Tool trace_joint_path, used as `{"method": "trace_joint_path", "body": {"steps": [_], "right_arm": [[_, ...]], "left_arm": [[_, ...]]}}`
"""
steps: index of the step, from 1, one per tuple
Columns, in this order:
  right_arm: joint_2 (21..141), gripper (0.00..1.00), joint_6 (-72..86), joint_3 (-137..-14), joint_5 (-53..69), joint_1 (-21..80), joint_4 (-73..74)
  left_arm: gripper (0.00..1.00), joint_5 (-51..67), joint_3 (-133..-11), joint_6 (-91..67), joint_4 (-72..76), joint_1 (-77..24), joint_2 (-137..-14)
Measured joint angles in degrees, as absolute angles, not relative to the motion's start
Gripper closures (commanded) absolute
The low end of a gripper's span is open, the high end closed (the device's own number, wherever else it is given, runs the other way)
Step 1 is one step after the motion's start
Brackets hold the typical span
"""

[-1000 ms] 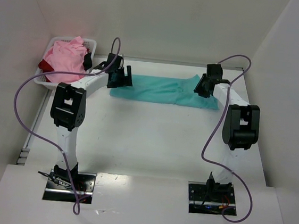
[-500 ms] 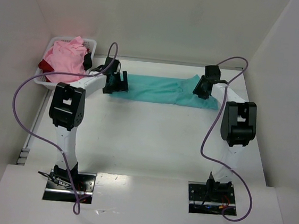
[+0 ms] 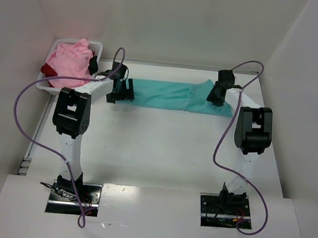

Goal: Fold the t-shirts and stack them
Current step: Fold the other side of the tshirt into a rectangle

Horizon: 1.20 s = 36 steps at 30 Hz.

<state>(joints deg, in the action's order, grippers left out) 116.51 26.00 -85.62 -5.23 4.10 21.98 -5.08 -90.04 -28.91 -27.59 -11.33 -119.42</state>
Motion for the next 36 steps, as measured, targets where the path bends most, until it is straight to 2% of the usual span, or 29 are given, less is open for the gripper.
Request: {"method": "trace_joint_path", "body": {"steps": [1, 4, 7, 9, 14, 15, 19, 36], "right_arm": [[116.53, 0.6, 25.96, -85.62, -5.39, 3.88, 22.22], [116.55, 0.71, 25.69, -85.6, -5.72, 2.83, 23.07], [116.55, 0.76, 25.63, -85.41, -6.04, 1.58, 23.59], [116.55, 0.79, 25.65, -84.79, -6.48, 1.15, 23.64], [116.55, 0.84, 25.56, -83.29, -7.16, 0.27, 24.38], [116.55, 0.84, 25.54, -83.11, -7.27, 0.27, 24.62], [116.55, 0.84, 25.04, -82.7, -8.01, 0.27, 25.19], [116.55, 0.84, 24.34, -81.95, -9.1, -0.82, 25.47]], "left_arm": [[0.06, -5.45, -90.21, -28.91, -27.79, -11.33, -119.5], [0.06, -6.04, -90.43, -28.91, -28.21, -11.27, -119.55], [0.06, -5.87, -90.45, -28.86, -28.23, -11.18, -119.46], [0.09, -5.23, -90.43, -28.8, -27.24, -11.11, -119.2], [0.34, -3.22, -90.48, -28.69, -23.05, -11.0, -118.87], [0.47, -2.92, -90.48, -28.73, -22.52, -11.0, -118.87], [0.63, -1.67, -90.43, -28.62, -19.77, -11.0, -118.89], [0.69, -4.1, -89.14, -28.49, -23.7, -12.03, -121.34]]}}
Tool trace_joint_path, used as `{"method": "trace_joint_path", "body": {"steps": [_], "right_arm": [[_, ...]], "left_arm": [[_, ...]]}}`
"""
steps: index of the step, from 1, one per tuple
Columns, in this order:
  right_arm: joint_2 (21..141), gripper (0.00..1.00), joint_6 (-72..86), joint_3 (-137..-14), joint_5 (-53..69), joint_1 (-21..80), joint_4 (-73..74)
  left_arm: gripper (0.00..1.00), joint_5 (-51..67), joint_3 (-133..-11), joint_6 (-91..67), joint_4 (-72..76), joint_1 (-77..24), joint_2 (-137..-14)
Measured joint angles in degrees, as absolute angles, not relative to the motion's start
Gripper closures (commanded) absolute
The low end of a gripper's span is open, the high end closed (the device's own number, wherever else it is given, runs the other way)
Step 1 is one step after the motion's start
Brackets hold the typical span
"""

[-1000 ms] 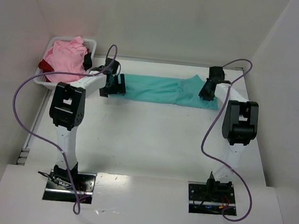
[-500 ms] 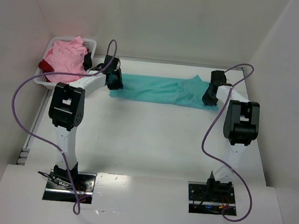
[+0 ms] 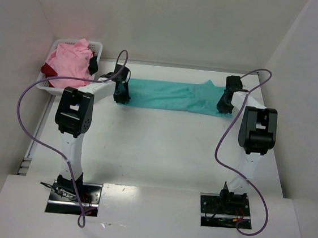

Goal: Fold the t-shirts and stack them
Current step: Fold the other side of the tshirt into a rectangle

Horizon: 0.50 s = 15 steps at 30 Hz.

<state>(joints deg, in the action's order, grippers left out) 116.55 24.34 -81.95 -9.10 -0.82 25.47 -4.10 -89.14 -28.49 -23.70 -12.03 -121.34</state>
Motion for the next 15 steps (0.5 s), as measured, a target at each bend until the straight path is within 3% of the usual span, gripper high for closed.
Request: {"method": "trace_joint_path", "body": {"steps": [7, 11, 15], "right_arm": [[116.55, 0.83, 24.1, -81.95, -9.23, -1.34, 25.5], [116.55, 0.83, 24.1, -81.95, -9.21, -2.39, 25.52], [116.55, 0.83, 23.92, -81.97, -9.21, -2.96, 25.52]], "left_arm": [[0.69, -5.67, -88.05, -28.47, -23.9, -12.73, -120.86], [0.59, -6.02, -86.87, -28.51, -24.18, -12.78, -119.9], [0.41, -7.29, -86.94, -28.49, -25.08, -12.97, -119.68]]}}
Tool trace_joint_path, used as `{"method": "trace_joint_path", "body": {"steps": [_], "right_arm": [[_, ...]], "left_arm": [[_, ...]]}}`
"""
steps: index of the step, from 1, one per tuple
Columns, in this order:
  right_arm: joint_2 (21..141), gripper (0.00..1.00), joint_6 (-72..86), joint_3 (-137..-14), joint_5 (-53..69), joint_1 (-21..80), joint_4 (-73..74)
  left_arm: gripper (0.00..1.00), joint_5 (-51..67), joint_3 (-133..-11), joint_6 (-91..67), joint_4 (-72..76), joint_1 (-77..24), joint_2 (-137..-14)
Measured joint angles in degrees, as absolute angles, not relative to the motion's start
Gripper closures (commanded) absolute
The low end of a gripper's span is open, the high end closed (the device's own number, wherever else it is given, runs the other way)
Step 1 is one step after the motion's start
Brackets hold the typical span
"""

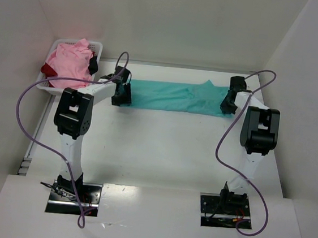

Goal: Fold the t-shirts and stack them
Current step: Fold the other side of the tshirt into a rectangle, then rotate the tshirt 90 degrees

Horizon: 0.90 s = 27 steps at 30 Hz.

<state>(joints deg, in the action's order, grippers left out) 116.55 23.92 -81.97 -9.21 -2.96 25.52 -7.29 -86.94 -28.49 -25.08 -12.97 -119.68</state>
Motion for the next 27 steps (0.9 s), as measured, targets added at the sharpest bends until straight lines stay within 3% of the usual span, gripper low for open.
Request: {"method": "trace_joint_path", "body": {"steps": [1, 5, 10, 13, 17, 18, 23, 27], "right_arm": [[116.55, 0.82, 23.86, -81.97, -9.21, -3.03, 25.52], [116.55, 0.82, 23.46, -82.11, -9.21, -3.05, 25.74], [116.55, 0.79, 23.18, -84.99, -8.51, -3.05, 26.79], [116.36, 0.76, 23.05, -87.64, -7.2, -3.05, 26.5], [115.57, 0.76, 22.7, -89.27, -4.03, -3.05, 25.87], [115.5, 0.8, 22.57, -89.52, -3.05, -3.05, 25.65], [115.52, 0.88, 21.93, -89.71, 1.34, -3.05, 24.45], [115.57, 0.89, 21.54, -89.71, 2.83, -2.92, 23.53]], "left_arm": [[0.33, -7.73, -87.02, -28.42, -25.63, -12.99, -119.59], [0.23, -9.02, -87.05, -28.34, -28.64, -12.75, -119.09], [0.15, -9.85, -88.92, -28.51, -31.83, -12.19, -117.69], [0.15, -9.23, -90.85, -28.4, -31.11, -11.92, -115.66], [0.3, -5.13, -91.72, -27.59, -24.62, -11.88, -113.12], [0.44, -3.68, -91.61, -27.2, -22.46, -11.77, -112.81], [0.82, 1.48, -88.29, -24.93, -12.34, -11.7, -113.23], [0.92, 1.93, -89.21, -22.74, -11.66, -11.77, -117.62]]}}
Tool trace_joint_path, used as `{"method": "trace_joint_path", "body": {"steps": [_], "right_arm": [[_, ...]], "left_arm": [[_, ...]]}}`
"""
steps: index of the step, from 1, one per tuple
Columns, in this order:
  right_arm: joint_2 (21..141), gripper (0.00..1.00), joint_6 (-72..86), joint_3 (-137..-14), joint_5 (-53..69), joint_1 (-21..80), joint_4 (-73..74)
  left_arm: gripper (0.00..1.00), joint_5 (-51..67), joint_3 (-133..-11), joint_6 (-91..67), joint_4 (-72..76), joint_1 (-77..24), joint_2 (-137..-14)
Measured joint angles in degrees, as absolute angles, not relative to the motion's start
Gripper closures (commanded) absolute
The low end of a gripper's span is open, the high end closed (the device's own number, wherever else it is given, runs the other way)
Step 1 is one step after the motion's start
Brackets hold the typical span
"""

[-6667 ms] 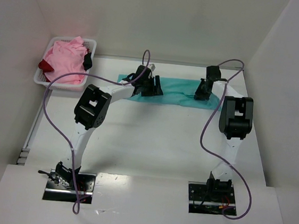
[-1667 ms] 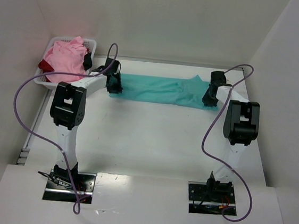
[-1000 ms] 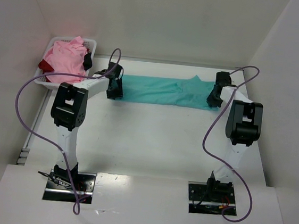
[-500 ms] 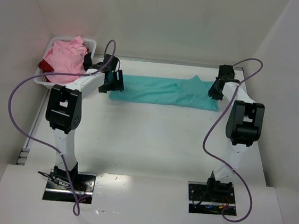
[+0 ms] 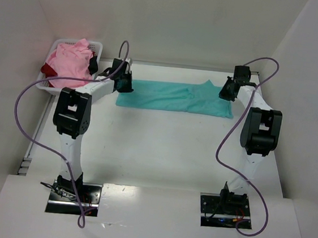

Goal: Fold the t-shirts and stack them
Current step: Rotate the tshirt 90 degrees

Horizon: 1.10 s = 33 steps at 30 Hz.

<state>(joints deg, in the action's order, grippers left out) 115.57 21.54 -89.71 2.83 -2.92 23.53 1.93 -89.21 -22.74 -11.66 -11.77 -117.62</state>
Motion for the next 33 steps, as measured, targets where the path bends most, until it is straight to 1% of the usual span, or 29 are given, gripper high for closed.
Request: {"method": "trace_joint_path", "body": {"steps": [4, 10, 12, 14, 15, 23, 27, 33], "right_arm": [[115.63, 0.89, 21.02, -89.71, 2.94, -2.74, 23.35], [115.9, 0.89, 20.43, -89.71, 2.83, -2.59, 23.16], [116.42, 0.9, 20.27, -89.73, 2.81, -2.37, 23.16], [117.47, 0.9, 20.12, -89.86, 2.15, -1.89, 23.18], [118.24, 0.92, 20.01, -90.08, 1.89, -1.56, 23.2], [123.96, 0.92, 19.86, -91.15, -0.32, 0.08, 23.66], [126.41, 0.92, 19.86, -94.74, -0.91, 0.25, 24.05], [132.38, 0.93, 19.73, -104.31, -1.65, 0.25, 25.54]], "left_arm": [[0.92, 0.86, -89.84, -22.26, -12.99, -11.77, -121.51], [0.92, -1.65, -90.91, -22.17, -15.73, -11.77, -122.3], [0.92, -1.69, -92.27, -22.17, -16.29, -11.88, -122.85], [0.92, -1.69, -93.14, -22.17, -16.34, -12.03, -123.44], [0.92, -1.65, -93.34, -22.15, -16.4, -12.08, -123.66], [0.92, -0.91, -95.15, -20.97, -20.25, -12.21, -126.1], [0.92, -0.86, -96.09, -20.88, -21.47, -12.38, -126.65], [0.92, -4.27, -98.59, -19.42, -24.53, -14.57, -127.81]]}}
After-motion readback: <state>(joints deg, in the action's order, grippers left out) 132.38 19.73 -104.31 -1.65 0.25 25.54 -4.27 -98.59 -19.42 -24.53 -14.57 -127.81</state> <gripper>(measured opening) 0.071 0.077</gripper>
